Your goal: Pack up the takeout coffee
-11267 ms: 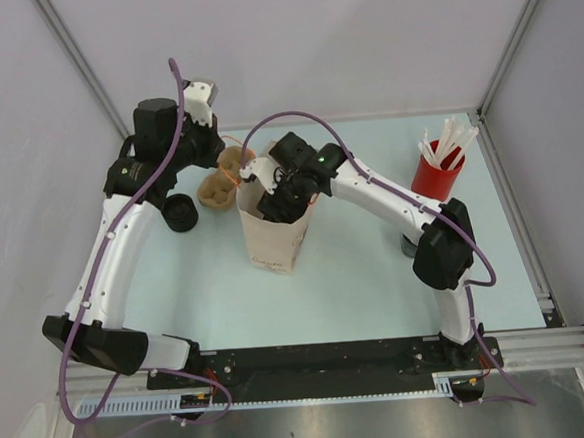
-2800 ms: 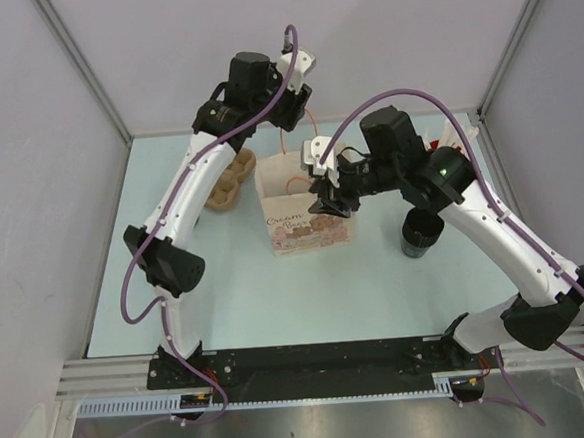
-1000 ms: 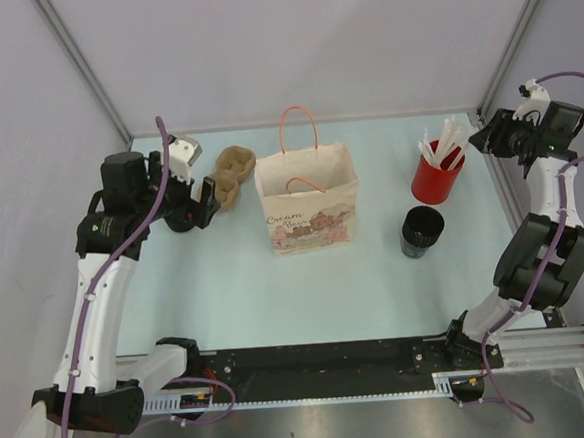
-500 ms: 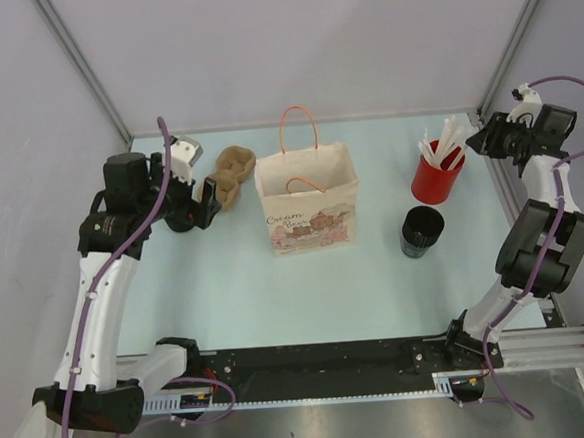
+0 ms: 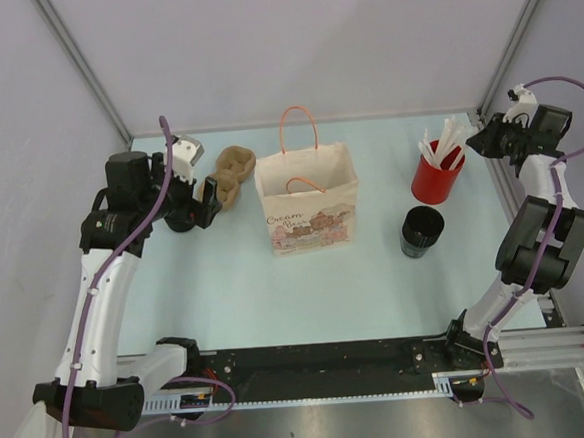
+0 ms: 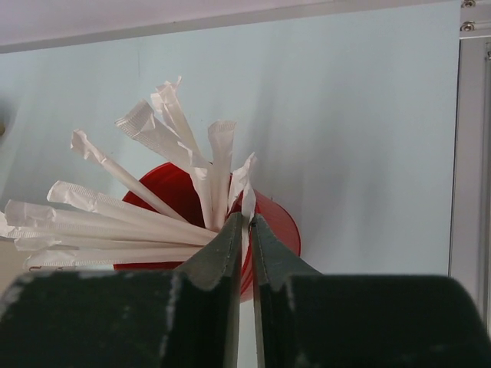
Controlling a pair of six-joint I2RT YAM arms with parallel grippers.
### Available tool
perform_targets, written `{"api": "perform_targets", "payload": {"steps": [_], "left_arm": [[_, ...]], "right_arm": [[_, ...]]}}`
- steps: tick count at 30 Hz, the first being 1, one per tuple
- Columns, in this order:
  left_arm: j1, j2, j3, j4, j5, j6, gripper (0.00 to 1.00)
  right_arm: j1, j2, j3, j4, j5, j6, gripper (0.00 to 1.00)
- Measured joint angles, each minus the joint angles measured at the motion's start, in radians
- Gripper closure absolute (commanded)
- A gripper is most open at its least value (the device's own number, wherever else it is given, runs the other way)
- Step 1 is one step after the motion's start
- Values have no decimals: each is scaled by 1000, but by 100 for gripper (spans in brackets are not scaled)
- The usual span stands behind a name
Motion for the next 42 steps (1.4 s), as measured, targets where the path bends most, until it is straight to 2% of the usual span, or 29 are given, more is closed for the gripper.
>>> {"api": "perform_targets", "payload": {"steps": [3, 10, 27, 36, 42], "left_arm": [[0, 0, 0, 0, 0, -6, 0], [0, 4, 0, 0, 0, -6, 1], [0, 7, 0, 1, 0, -6, 1], [0, 7, 0, 5, 0, -6, 0], [0, 7, 0, 8, 0, -6, 1]], "right_arm": [[0, 0, 0, 0, -8, -5, 95], [0, -19, 0, -23, -18, -10, 95], [-27, -296, -5, -82, -67, -5, 97], [-24, -560, -7, -2, -84, 96, 98], [4, -576, 45, 63, -142, 226, 98]]}}
